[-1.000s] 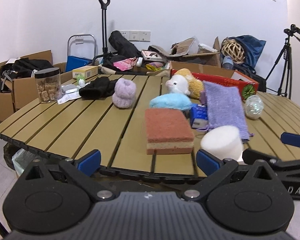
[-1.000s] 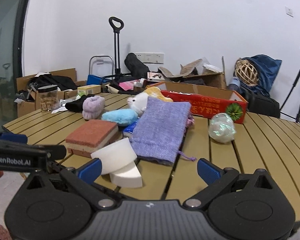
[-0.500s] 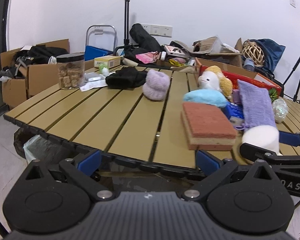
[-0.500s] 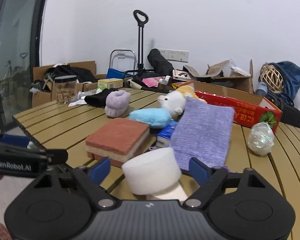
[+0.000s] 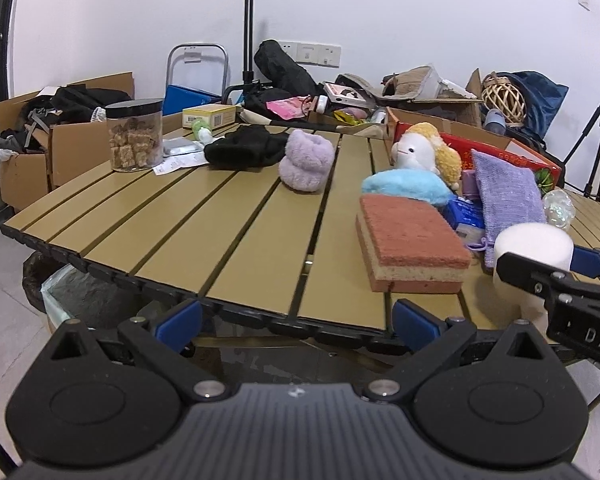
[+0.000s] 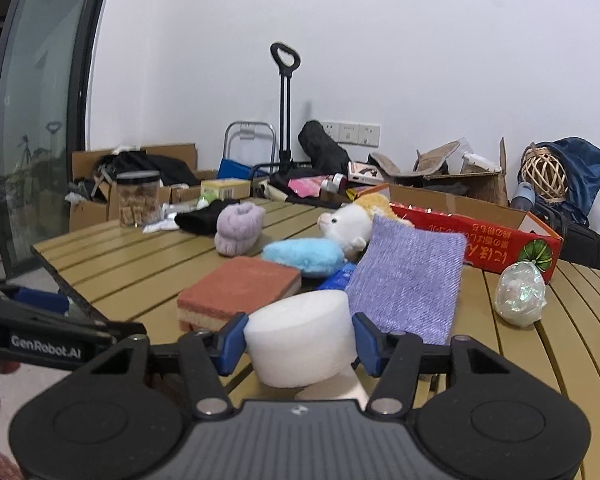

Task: Collect trash
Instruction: 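Close the right gripper on the white foam cylinder and lift it, then grasp the white foam wedge with the left gripper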

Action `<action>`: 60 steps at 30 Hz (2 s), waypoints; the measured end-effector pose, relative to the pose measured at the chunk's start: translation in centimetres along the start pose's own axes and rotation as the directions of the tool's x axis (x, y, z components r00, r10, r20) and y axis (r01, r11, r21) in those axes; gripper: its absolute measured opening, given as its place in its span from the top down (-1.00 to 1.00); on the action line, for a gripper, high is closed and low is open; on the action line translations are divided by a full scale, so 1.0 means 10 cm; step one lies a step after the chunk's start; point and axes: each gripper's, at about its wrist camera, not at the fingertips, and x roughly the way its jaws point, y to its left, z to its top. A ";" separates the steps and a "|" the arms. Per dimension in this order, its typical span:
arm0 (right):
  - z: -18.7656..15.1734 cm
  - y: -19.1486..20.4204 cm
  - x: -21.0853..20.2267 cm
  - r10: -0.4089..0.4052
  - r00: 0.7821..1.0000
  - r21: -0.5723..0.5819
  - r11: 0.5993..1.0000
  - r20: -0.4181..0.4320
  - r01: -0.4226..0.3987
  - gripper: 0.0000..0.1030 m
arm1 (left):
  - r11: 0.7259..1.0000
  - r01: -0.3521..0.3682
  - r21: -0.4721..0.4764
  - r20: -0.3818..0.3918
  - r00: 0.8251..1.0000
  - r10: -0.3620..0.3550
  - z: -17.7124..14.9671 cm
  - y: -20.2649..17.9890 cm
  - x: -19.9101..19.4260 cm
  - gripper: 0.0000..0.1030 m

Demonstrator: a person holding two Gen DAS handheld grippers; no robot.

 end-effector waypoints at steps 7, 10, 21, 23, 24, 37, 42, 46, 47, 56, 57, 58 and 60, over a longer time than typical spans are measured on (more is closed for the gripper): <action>0.01 -0.17 -0.11 -0.014 0.999 0.062 0.998 0.029 0.012 -0.06 | 0.998 0.038 0.040 0.013 0.999 -0.038 -0.01 -0.19 -0.01 -1.00; 0.01 -0.23 -0.17 -0.025 0.999 0.076 0.997 0.035 0.022 -0.06 | 0.997 0.052 0.050 0.022 0.998 -0.053 -0.01 -0.27 -0.02 -1.00; -0.01 -0.46 -0.43 -0.069 0.996 0.113 0.992 0.055 0.062 -0.06 | 0.983 0.149 0.107 0.031 0.988 -0.153 -0.01 -0.63 -0.03 -1.00; -0.03 -0.51 -0.48 -0.080 0.995 0.120 0.990 0.057 0.073 -0.06 | 0.978 0.173 0.121 0.031 0.984 -0.178 -0.02 -0.73 -0.02 -1.00; -0.03 -0.53 -0.50 -0.087 0.995 0.121 0.989 0.057 0.079 -0.06 | 0.974 0.184 0.129 0.032 0.981 -0.190 -0.02 -0.77 -0.02 -1.00; -0.16 -0.86 -0.83 -0.156 0.986 0.167 0.975 0.057 0.145 -0.06 | 0.941 0.243 0.237 0.056 0.963 -0.263 -0.18 -1.42 0.06 -1.00; -0.23 -0.96 -0.91 -0.177 0.983 0.184 0.969 0.050 0.166 -0.06 | 0.946 0.236 0.222 0.050 0.966 -0.252 -0.21 -1.52 0.13 -0.88; -0.26 -1.01 -0.95 -0.186 0.982 0.192 0.966 0.044 0.175 -0.06 | 0.952 0.226 0.208 0.036 0.971 -0.238 -0.22 -1.53 0.18 -0.63; -0.27 -1.02 -0.96 -0.187 0.981 0.194 0.965 0.042 0.176 -0.06 | 0.952 0.223 0.208 0.034 0.971 -0.235 -0.22 -1.54 0.19 -0.56; -0.28 -0.99 -0.93 -0.178 0.983 0.189 0.967 0.037 0.168 -0.06 | 0.943 0.256 0.211 0.029 0.963 -0.268 -0.21 -1.51 0.16 0.28; -0.28 -0.99 -0.93 -0.176 0.984 0.188 0.968 0.035 0.166 -0.06 | 0.943 0.258 0.209 0.031 0.962 -0.270 -0.21 -1.50 0.15 0.30; -0.28 -0.98 -0.92 -0.175 0.984 0.186 0.968 0.033 0.166 -0.06 | 0.942 0.261 0.209 0.031 0.961 -0.273 -0.21 -1.49 0.15 0.32; -0.28 -0.97 -0.90 -0.173 0.985 0.183 0.969 0.029 0.165 -0.06 | 0.941 0.265 0.209 0.035 0.960 -0.278 -0.21 -1.48 0.14 0.33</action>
